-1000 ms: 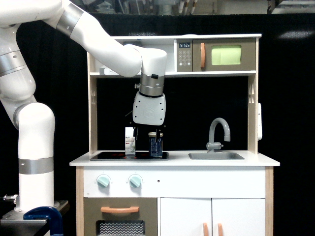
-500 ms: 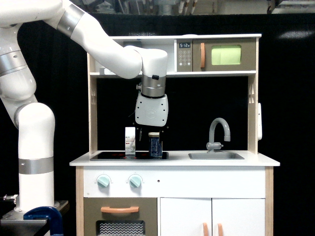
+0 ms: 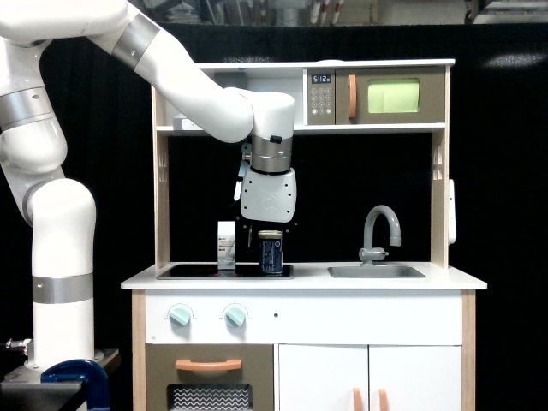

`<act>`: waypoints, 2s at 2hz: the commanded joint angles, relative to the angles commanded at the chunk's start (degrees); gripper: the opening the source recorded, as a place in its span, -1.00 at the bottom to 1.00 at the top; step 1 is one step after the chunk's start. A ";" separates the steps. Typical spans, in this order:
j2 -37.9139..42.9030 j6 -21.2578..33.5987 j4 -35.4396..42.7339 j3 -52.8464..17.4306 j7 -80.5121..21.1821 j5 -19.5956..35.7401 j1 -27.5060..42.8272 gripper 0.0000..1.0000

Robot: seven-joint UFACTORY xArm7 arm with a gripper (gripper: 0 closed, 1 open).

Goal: Put the canned spam into the sink

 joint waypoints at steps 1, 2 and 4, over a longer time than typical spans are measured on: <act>4.47 -2.33 2.67 2.78 1.68 3.13 1.80 1.00; 6.38 -4.78 2.83 5.40 3.34 5.04 2.83 1.00; 11.92 2.65 12.87 2.18 -2.10 4.87 -1.46 -1.00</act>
